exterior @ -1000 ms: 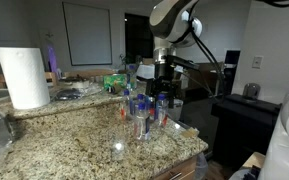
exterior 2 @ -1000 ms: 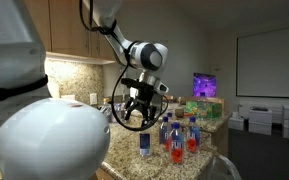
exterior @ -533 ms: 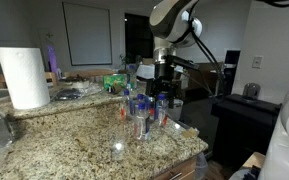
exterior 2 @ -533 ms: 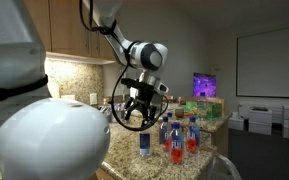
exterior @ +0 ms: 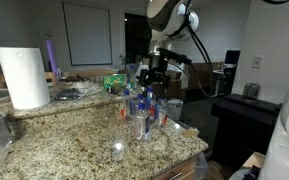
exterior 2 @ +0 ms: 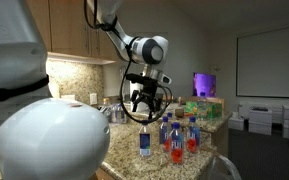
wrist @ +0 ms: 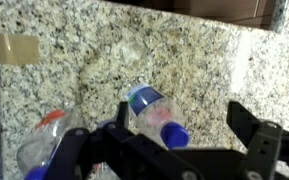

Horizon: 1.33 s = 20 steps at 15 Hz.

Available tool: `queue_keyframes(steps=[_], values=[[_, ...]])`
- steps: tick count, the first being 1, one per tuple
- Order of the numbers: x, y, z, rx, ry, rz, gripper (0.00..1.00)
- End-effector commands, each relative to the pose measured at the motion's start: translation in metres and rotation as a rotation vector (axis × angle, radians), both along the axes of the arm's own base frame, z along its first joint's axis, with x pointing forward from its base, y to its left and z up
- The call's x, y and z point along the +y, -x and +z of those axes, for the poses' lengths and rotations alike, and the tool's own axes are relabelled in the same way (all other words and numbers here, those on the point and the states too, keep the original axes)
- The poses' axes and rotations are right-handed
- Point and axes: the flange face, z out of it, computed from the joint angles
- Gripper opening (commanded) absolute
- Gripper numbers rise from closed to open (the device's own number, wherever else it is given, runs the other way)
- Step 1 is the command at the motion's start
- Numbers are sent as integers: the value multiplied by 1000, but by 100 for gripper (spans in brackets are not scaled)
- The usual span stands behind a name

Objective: Put three bottles inside the bin on the floor

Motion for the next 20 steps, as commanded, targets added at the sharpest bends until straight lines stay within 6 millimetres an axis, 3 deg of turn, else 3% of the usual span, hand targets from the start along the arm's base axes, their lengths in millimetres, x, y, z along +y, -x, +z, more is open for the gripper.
queue_keyframes(steps=[1,5,9,15,17,20], values=[[8,-21,-2,-122,6,68,100],[36,-13,-33,-237,42,153,100],[68,-14,-50,-253,82,225,100],[74,-30,-61,-250,208,335,100],[73,-30,-67,-225,234,361,74],[70,-31,-72,-218,243,370,54]])
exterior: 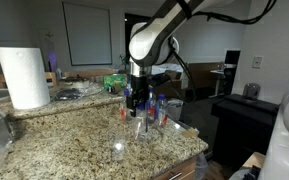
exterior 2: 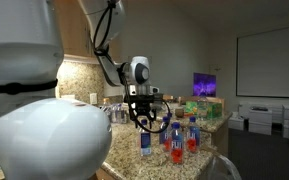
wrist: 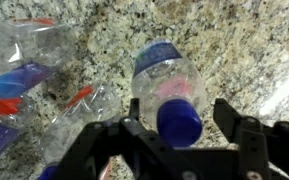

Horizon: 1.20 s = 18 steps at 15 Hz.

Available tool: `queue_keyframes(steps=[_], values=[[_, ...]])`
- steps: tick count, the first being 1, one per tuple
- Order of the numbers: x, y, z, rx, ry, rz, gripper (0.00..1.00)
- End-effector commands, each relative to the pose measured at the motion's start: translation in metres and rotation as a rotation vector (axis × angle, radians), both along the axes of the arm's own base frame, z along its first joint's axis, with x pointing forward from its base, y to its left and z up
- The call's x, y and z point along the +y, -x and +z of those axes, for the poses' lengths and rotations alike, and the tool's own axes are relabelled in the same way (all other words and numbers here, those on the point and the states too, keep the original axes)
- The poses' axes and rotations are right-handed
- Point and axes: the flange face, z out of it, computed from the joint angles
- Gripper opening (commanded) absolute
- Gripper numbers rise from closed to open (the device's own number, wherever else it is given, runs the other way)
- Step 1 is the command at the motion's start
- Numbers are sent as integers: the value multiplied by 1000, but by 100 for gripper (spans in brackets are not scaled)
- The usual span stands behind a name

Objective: Put three bottles inside the bin on the floor

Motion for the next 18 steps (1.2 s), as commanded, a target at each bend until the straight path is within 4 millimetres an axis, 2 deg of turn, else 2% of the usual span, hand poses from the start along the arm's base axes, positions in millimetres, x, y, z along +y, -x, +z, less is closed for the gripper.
queue_keyframes(steps=[1,8,13,15,18], values=[[-1,-4,-2,2,25,-5,47],[-2,-19,31,-73,56,14,10],[-17,-21,43,-73,76,5,10],[-25,-25,59,-67,48,-18,10],[-49,-45,107,-127,-58,-130,10]])
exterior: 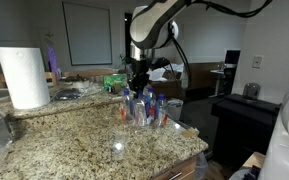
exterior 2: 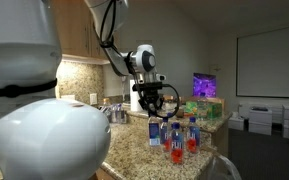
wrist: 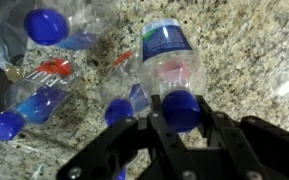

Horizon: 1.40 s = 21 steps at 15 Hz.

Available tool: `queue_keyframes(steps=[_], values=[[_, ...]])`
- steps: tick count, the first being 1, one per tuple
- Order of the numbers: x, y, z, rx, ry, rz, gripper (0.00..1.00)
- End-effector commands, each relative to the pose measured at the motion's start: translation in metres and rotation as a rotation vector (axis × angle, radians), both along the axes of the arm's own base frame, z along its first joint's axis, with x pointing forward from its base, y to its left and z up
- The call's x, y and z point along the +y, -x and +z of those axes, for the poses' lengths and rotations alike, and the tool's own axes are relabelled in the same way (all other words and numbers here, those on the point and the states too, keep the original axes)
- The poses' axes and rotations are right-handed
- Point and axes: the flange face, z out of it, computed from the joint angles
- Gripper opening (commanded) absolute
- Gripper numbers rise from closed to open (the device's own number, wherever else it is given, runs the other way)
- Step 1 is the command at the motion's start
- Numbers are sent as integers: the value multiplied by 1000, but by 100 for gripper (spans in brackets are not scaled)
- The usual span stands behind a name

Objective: Put three bottles inside the bin on the floor

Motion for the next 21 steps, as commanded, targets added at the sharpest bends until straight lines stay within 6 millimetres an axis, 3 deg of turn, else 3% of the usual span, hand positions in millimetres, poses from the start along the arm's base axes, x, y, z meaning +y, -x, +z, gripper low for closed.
queue_keyframes(steps=[1,4,6,9,11,16,21], values=[[-32,-19,59,-76,-125,-132,10],[-90,-41,111,-154,-203,-281,10],[-120,-52,132,-179,-241,-372,10],[-153,-57,153,-207,-295,-463,10],[-162,-58,163,-210,-321,-496,10],[-189,-56,169,-161,-272,-589,10],[-247,-41,145,-96,-93,-763,10]])
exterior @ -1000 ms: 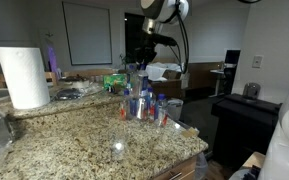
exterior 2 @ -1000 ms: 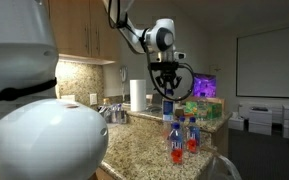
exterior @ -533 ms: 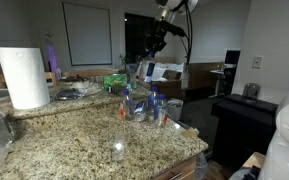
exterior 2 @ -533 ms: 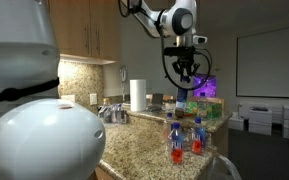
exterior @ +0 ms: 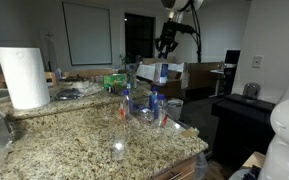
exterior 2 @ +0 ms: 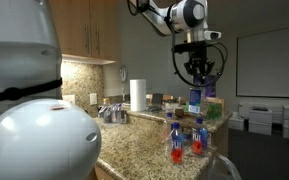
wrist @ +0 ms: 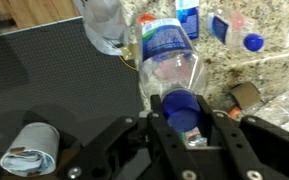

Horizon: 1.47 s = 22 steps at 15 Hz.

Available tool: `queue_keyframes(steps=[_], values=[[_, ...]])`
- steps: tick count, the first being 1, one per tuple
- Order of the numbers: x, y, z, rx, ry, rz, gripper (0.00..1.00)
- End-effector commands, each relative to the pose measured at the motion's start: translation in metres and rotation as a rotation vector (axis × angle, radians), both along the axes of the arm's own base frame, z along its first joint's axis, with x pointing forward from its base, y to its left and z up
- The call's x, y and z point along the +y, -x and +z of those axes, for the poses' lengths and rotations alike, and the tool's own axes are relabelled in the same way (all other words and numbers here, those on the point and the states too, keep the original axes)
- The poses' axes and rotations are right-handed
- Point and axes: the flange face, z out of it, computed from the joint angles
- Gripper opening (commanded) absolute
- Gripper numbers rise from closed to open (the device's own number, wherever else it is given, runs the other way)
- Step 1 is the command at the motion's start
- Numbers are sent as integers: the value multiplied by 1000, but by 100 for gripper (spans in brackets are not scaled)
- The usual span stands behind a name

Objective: Put three bottles inside the bin on the floor

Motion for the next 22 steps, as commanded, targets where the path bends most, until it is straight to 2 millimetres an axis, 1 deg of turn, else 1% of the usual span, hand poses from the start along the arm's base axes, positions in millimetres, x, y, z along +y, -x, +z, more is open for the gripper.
queue_keyframes(steps=[1,2,4,5,6,8,10,11,12,14,16,19,22], values=[[-42,10,-27,104,61,-136,10],[-53,14,-43,131,71,-175,10],[-66,26,-84,175,72,-248,10],[-67,32,-109,191,68,-281,10],[-67,35,-129,195,69,-311,10],[-66,39,-172,187,85,-374,10],[-67,43,-208,177,125,-428,10],[-68,45,-222,179,143,-457,10],[-71,48,-234,182,168,-491,10],[-75,52,-251,188,202,-549,10],[-74,54,-266,195,209,-593,10],[-62,55,-285,209,179,-641,10],[-45,46,-292,189,157,-660,10]])
